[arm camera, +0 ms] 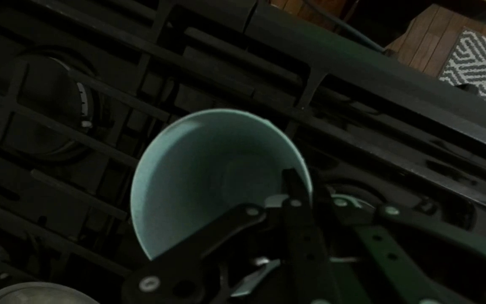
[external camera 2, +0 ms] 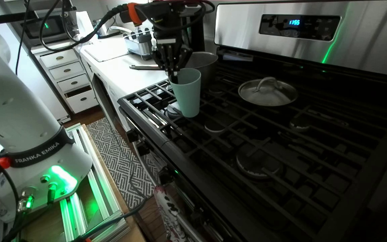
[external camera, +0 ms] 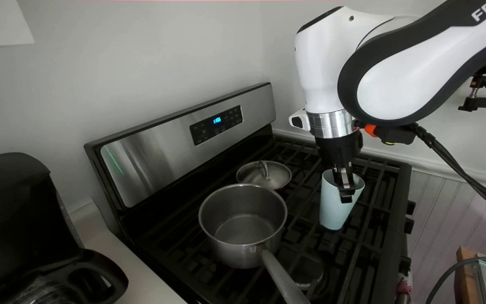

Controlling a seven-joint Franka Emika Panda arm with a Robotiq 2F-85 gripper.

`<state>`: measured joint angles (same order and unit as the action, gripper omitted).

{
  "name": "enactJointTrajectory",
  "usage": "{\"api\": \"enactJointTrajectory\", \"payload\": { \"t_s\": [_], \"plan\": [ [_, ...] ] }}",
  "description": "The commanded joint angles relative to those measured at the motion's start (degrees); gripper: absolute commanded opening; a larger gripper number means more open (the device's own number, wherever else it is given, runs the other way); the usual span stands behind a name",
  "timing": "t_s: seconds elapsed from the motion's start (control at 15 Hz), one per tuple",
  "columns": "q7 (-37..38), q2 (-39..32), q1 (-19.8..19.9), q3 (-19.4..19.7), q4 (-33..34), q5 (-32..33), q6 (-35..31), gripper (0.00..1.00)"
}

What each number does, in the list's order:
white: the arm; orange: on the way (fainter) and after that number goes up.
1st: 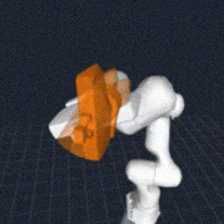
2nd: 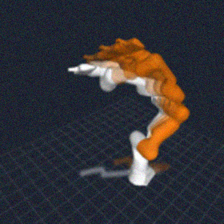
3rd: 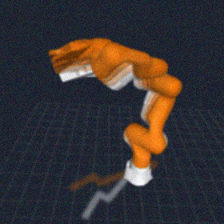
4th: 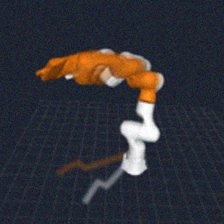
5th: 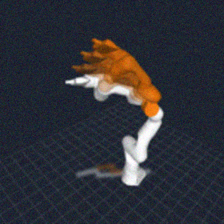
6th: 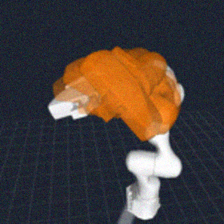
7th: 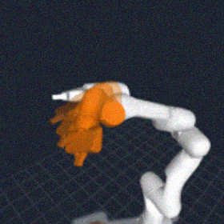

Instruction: Put the cup in the silver pot

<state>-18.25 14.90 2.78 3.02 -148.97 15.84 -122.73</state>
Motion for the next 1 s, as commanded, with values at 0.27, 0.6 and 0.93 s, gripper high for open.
{"api": "enactJointTrajectory", "payload": {
  "t_s": [0.27, 0.6, 0.93],
  "plan": [
    [2.1, 9.0, 0.5, -0.9, 2.3, 6.7, 1.7, 0.01],
    [1.3, 10.2, -0.8, -0.7, 5.1, 5.3, 1.9, 0.01],
    [1.0, 9.8, -1.0, -0.3, 4.8, 5.4, 0.8, 0.06]
  ]
}}
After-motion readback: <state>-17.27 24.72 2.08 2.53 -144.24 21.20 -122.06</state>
